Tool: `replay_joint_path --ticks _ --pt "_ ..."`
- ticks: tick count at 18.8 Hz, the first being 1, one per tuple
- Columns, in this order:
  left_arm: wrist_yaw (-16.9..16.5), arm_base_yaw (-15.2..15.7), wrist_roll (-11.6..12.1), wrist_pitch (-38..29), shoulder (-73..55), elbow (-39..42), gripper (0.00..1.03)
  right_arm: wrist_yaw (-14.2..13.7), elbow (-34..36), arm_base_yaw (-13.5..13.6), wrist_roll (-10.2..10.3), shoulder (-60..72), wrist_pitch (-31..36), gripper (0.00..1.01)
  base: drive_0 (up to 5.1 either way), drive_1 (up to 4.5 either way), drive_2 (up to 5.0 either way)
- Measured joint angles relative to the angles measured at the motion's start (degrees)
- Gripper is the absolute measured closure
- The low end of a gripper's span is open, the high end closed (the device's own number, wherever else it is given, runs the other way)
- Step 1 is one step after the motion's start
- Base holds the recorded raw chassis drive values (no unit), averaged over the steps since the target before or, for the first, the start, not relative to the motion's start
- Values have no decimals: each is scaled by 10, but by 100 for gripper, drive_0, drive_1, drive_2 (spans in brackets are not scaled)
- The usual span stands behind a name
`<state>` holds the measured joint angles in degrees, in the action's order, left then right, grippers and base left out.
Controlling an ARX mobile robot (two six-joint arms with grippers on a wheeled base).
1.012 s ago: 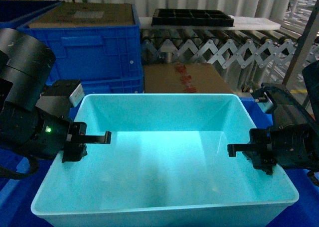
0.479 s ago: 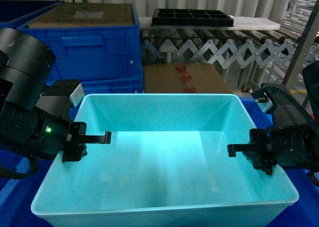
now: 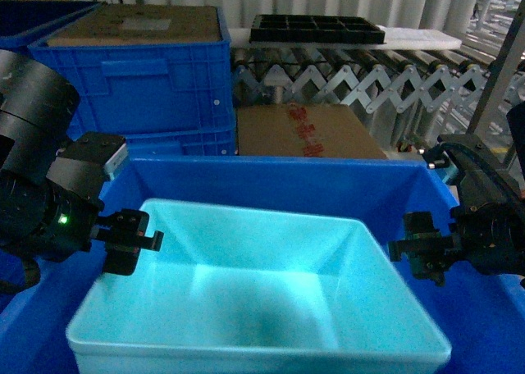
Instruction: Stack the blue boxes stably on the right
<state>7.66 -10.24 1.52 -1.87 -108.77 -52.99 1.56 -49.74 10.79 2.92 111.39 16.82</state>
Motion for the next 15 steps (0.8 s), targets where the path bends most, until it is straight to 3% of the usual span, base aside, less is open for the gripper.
replay_joint_path --ticks 4,15 --pt "-6 -4 6 -3 0 0 3 8 -4 1 -5 0 4 2 0 0 0" --pt "-7 -4 8 -5 1 -1 5 5 -5 1 -9 -1 12 3 0 0 0"
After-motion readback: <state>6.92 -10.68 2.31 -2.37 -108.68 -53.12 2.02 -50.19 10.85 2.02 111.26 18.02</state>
